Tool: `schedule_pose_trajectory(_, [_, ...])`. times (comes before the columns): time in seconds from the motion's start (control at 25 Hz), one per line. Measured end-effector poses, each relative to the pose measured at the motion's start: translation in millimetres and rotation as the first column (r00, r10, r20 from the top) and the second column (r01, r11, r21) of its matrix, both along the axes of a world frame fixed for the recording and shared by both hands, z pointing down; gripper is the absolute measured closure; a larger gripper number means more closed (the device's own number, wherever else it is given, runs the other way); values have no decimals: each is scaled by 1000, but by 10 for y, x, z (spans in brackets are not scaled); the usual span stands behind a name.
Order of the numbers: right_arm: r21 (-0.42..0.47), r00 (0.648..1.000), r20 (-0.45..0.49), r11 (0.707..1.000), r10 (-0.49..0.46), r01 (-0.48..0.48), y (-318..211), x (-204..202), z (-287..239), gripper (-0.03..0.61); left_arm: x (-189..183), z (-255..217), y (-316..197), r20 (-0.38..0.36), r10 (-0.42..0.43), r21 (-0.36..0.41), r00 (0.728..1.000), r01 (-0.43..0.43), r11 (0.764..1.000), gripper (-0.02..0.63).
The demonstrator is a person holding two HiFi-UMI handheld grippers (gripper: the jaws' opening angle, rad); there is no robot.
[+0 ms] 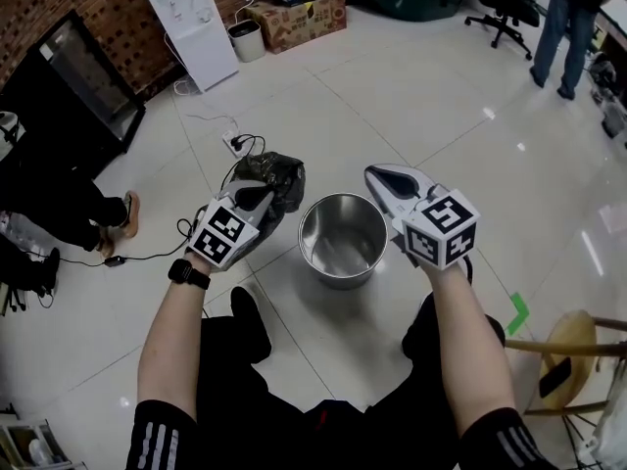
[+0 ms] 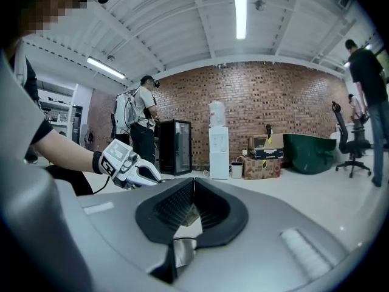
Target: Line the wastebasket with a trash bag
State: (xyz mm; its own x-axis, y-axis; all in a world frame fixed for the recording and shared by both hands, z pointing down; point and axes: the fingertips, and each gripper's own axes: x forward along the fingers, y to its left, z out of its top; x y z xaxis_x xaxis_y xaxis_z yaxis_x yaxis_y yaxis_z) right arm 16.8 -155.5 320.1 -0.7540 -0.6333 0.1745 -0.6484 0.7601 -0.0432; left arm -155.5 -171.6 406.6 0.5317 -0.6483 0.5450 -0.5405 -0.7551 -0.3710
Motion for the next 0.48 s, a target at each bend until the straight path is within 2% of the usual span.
schedule_pose_trajectory(0.16, [6,1000,15,1000,15,-15,-21,50,-63,569,595,-27,160,-22,110,-10,994,-110,994,612])
schedule_pose_trajectory(0.28, [11,999,23,999,35,-36,-45,111,-98,569,995,305,351,2,180,-57,984,-179,982,613])
schedule_pose_trajectory(0.48, [15,999,26,999,48,-49,-73,145,-109,569,1495,987,739,28,292,-166,956,-283,945,613])
